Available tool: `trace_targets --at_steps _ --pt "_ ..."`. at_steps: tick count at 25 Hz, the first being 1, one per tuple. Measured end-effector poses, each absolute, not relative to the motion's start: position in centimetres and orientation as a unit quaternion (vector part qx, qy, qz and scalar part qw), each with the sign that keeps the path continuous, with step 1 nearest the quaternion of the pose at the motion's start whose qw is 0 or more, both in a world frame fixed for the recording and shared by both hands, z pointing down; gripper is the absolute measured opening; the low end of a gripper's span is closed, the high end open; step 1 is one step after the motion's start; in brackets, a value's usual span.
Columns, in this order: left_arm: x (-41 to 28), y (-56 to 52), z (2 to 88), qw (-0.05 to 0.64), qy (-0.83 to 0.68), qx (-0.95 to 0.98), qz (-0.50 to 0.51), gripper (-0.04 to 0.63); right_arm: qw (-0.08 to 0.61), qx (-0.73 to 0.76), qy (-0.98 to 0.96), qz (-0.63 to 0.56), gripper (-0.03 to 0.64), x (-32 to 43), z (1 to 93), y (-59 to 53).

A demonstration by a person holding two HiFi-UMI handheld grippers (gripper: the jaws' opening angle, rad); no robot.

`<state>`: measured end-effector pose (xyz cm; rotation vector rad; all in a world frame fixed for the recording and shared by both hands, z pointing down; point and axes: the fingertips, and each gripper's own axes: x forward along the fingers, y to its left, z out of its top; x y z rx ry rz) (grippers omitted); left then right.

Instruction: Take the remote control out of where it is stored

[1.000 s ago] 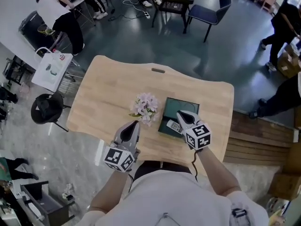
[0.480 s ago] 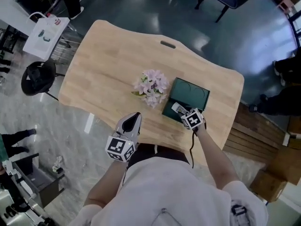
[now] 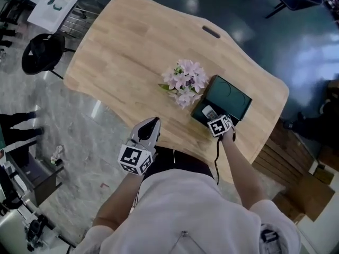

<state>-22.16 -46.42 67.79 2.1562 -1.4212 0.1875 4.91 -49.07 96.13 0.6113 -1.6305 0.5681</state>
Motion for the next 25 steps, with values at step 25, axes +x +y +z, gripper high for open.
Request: trace_targets --at_steps 25 --pt "-20.1 -49.0 63.6 0.224 -0.477 0.847 0.071 0.000 0.459 0.336 -0.798 0.201 0.273 3.3 82.2 -51.6"
